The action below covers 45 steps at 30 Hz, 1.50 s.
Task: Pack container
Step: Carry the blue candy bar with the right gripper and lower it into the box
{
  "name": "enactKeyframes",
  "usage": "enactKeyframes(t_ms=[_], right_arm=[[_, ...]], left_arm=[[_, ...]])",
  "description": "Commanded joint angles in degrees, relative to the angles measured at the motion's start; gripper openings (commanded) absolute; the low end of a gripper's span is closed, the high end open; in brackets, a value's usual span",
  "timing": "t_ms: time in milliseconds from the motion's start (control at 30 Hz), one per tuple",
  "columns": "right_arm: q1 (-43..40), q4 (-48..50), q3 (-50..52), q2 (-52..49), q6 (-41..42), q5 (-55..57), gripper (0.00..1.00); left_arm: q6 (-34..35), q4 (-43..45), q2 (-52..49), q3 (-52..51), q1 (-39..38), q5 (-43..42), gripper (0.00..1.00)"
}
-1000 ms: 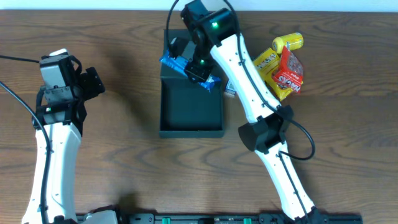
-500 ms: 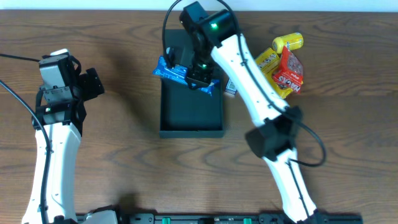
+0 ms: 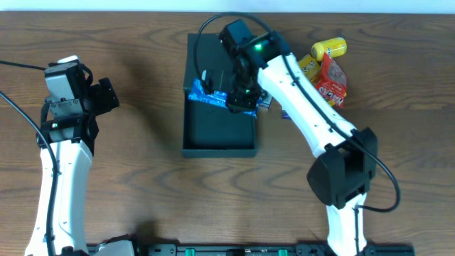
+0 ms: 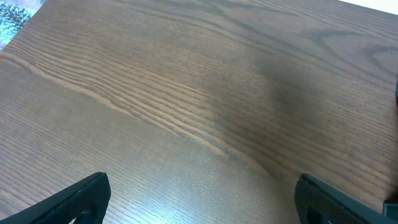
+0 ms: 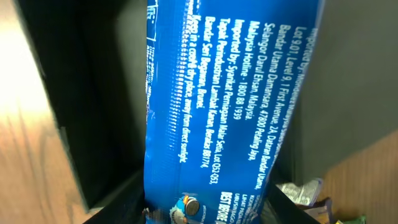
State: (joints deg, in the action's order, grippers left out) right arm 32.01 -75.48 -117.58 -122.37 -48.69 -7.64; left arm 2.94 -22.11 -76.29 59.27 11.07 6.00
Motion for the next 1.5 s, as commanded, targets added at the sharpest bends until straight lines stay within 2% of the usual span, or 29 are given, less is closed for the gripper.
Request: enactKeyframes(t_ms=[0,633,667,700,733,767,933,1067,1200,1233,1267,1300,1333,1467], right_arm=[[1.03,1.99,0.52,0.37,-2.82,1.22,0.01],[3.93,13.03,10.1,0.37,-6.71,7.69,0.01],[3.98,13.09,10.19,0.37,-6.67,7.67,0.08],[4.02,13.09,10.19,0.37,-6.64,7.67,0.27],[4.07,13.14,10.19,0.37,-6.64,7.69,0.54],[4.09,13.14,10.19,0.37,-6.64,7.74,0.99],[4.39,13.18,10.12,0.52,-6.36,10.56,0.99],[4.9,14.97,10.01,1.86,-1.62,13.42,0.99],[5.73,14.51,10.01,3.91,1.99,11.76,0.97],[5.9,13.88,10.01,4.02,2.47,10.38,0.76],[6.1,13.05,10.01,4.04,2.95,8.81,0.49],[6.29,12.13,10.1,4.0,3.56,6.73,0.18],[6.32,11.67,10.51,3.76,5.03,4.0,0.02],[6.21,12.02,13.53,2.34,8.28,-5.97,0.01]], left_arm=[[-0.42,-0.09,-0.02,1.44,0.26,-0.09,0.96],[-0.42,-0.11,-0.02,1.44,0.26,-0.09,0.96],[-0.42,-0.11,-0.02,1.44,0.26,-0.09,0.95],[-0.42,-0.11,-0.02,1.44,0.26,-0.09,0.95],[-0.42,-0.11,-0.02,1.44,0.26,-0.09,0.95],[-0.42,-0.11,-0.02,1.44,0.26,-0.09,0.95],[-0.39,-0.11,-0.04,1.44,0.26,-0.74,0.95],[-0.39,-0.09,-0.04,1.44,0.26,-2.01,0.95],[-0.39,-0.07,-0.04,1.44,0.26,-2.01,0.95],[-0.39,-0.07,-0.04,1.44,0.26,-2.01,0.95],[-0.39,-0.07,-0.04,1.44,0.26,-1.99,0.95],[-0.39,-0.07,-0.04,1.44,0.26,-1.99,0.95],[-0.39,-0.07,-0.04,1.44,0.26,-1.99,0.95],[-0.37,-0.07,-0.04,1.44,0.26,-2.01,0.95]])
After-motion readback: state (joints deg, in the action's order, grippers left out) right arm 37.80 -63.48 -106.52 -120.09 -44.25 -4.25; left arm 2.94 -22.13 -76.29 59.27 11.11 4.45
